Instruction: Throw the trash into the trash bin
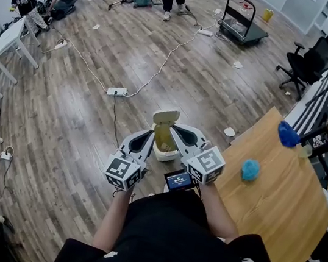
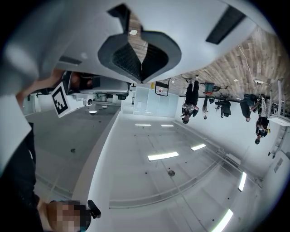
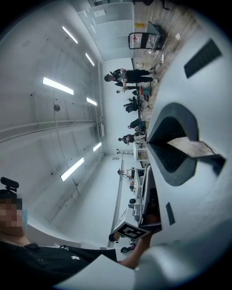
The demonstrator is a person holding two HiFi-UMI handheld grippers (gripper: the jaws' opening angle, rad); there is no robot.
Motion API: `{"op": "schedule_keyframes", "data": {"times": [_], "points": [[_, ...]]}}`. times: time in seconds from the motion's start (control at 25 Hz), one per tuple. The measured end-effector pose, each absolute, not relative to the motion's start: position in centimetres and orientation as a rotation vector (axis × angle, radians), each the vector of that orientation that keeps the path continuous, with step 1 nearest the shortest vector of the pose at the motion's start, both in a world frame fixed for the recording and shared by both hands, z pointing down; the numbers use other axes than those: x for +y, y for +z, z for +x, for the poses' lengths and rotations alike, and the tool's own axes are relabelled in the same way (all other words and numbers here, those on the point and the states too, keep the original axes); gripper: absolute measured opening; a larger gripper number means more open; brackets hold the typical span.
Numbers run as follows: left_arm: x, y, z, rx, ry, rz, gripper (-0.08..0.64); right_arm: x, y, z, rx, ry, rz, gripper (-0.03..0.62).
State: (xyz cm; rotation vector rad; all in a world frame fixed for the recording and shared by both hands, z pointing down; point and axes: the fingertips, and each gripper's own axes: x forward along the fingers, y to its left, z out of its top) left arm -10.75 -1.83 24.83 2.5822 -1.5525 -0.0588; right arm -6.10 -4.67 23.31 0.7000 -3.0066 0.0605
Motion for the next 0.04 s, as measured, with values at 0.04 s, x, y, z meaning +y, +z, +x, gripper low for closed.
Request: {"op": "schedule_keyframes", "data": {"times": [0.04], "points": [[-1.89, 24.91, -10.78, -1.551, -0.058, 2.579, 0.008, -4.78, 23.27, -6.02, -3.004, 0.064, 0.701, -0.003]]}}
